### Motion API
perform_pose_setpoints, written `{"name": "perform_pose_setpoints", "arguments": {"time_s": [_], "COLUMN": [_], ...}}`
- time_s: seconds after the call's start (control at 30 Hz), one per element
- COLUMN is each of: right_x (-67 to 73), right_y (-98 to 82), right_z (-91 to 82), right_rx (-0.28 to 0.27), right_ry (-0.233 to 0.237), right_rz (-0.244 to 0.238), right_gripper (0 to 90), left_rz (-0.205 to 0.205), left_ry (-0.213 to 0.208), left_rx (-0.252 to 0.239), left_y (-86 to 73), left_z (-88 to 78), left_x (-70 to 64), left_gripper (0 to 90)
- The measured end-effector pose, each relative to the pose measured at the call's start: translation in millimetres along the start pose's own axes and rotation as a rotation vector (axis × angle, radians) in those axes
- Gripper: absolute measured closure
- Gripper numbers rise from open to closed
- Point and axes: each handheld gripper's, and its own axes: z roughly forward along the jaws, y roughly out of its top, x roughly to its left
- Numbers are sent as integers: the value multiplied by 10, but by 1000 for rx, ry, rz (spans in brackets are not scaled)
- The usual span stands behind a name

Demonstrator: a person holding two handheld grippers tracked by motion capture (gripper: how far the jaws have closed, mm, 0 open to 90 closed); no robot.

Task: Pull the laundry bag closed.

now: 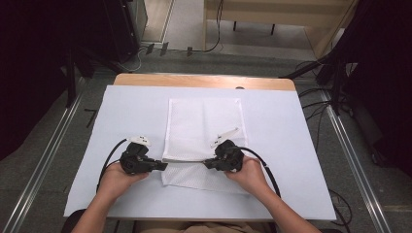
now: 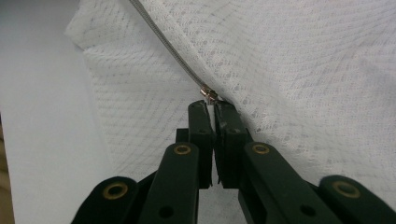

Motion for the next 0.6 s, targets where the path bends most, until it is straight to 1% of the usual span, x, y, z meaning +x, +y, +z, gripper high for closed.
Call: {"name": "perform_pose_setpoints", "arguments": {"time_s": [0.1, 0.27, 0.33, 0.4, 0.47, 0.5, 0.6], "right_x": [-14, -53, -68, -86, -97, -92, -95], "right_y": [-20, -55, -68, -81, -91, -93, -100], "right_z": [-12, -55, -71, -88, -95, -98, -110], "right_rx": [13, 13, 11, 13, 9, 11, 19], "right_ry": [-8, -20, -25, -27, -24, -27, -28], "right_rz": [6, 22, 19, 27, 28, 30, 26], "right_gripper": [884, 884, 883, 883, 883, 883, 883], "left_rz": [-6, -3, -9, -12, -12, -3, -6], "left_ry": [1, 2, 1, -5, -8, -7, -6], "left_rx": [-3, -6, -7, -12, -14, -7, -9], "left_y": [-4, -5, -7, -8, -6, -4, -7], "left_z": [-9, -15, -19, -21, -22, -22, -22], "left_x": [5, 12, 12, 16, 3, 1, 3], "left_gripper": [892, 892, 891, 891, 891, 891, 891]}}
